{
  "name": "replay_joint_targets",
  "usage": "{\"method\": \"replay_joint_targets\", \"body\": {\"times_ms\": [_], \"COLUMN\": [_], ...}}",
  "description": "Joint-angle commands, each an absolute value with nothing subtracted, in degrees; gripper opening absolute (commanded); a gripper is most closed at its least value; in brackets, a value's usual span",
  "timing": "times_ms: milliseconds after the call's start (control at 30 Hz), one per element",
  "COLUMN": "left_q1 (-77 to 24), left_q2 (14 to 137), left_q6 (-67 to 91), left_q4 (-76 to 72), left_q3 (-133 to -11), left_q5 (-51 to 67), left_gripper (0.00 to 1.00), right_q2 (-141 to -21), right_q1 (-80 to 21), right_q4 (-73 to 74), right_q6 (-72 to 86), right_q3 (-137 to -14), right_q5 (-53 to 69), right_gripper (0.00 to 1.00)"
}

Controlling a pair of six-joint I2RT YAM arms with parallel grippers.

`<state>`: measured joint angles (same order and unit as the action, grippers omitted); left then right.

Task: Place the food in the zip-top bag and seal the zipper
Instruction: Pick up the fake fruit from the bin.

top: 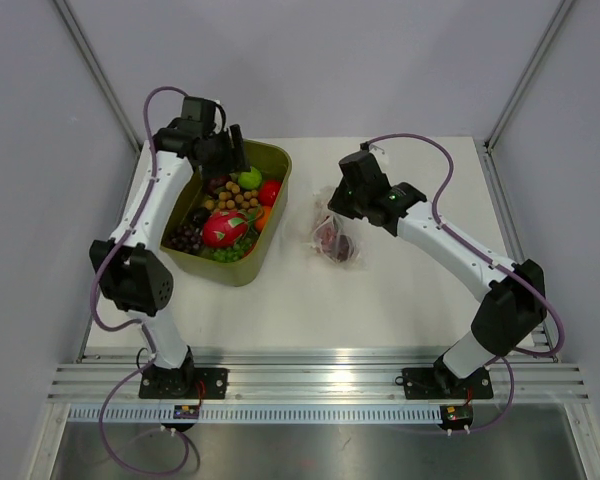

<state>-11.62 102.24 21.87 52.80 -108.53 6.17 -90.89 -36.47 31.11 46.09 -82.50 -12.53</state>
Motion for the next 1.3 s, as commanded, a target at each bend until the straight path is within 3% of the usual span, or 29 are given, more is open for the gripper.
{"method": "replay_joint_targets", "body": {"times_ms": [0, 533, 667, 1000, 1167, 1267], "left_q1": [-11.95, -12.30, -12.30, -13.27, -13.71, -13.71], "left_q2": [107.57, 117.69, 118.39, 120.85, 120.94, 120.50], "left_q6": [20.57, 20.39, 20.57, 20.13, 20.21, 20.13], "left_q4": [54.75, 52.47, 51.42, 52.74, 52.73, 53.00], "left_q3": [-111.26, -109.78, -109.60, -111.53, -111.71, -111.88], "left_q5": [-4.12, -4.31, -3.52, -5.36, -5.89, -5.98], "left_gripper": [0.67, 0.52, 0.44, 0.45, 0.31, 0.15], "right_q2": [-88.16, -89.56, -89.91, -90.44, -90.35, -90.44], "right_q1": [-36.30, -36.30, -36.30, -36.30, -36.30, -36.30], "right_q4": [29.00, 29.09, 29.27, 29.27, 29.18, 29.18], "right_q6": [45.35, 45.09, 44.91, 44.91, 44.82, 44.82], "right_q3": [-82.44, -83.85, -84.20, -84.73, -84.73, -84.64], "right_q5": [-13.10, -12.83, -12.66, -12.39, -12.48, -12.48], "right_gripper": [0.00, 0.00, 0.00, 0.00, 0.00, 0.00]}}
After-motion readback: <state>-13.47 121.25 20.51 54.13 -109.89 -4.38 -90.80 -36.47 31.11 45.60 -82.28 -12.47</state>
